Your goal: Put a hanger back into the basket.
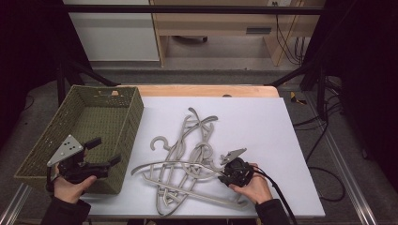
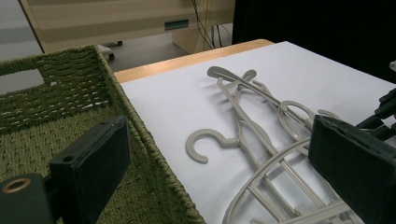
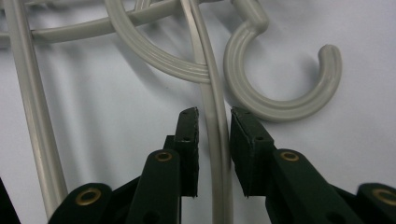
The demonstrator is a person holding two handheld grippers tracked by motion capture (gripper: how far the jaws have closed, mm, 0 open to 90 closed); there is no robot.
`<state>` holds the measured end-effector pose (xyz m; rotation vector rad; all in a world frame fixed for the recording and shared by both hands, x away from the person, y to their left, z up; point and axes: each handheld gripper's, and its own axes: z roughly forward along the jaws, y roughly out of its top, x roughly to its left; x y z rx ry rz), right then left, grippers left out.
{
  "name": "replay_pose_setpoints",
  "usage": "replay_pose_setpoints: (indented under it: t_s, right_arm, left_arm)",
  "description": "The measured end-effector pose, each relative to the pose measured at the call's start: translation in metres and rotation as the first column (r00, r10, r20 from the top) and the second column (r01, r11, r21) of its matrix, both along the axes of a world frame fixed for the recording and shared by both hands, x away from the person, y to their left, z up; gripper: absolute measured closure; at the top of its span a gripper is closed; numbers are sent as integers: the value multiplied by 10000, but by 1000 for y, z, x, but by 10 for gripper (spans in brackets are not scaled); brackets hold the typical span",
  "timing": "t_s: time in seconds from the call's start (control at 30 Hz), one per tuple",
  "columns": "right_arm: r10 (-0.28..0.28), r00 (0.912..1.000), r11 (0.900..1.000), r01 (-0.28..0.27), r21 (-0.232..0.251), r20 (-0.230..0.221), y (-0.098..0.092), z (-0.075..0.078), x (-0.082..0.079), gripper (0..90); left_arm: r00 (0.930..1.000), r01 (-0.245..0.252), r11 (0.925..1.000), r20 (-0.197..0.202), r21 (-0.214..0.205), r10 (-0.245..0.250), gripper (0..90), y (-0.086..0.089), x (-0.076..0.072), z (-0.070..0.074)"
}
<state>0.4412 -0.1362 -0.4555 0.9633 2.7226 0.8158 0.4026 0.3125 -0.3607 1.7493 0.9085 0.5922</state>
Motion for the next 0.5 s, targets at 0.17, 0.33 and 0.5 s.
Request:
replay_pose_setpoints:
  t_s: [0.17,0.33,0.5]
  right_arm:
    - [-129,9999,9999,130,-74,52,0,-1,1,784]
    - [22,10000,9999,-22,-107,45,0,-1,2,790]
    - [68,9999,9998,-66,-188,77,0,-1,2,793]
  left_arm:
    - [10000,23,10000,-6,46,-23,57,-1,0,0]
    - [10000,39,9999,-44,96,-38,58,-2,1,-1]
    - [10000,66,9999,-47,119,-65,59,-3,1,-1]
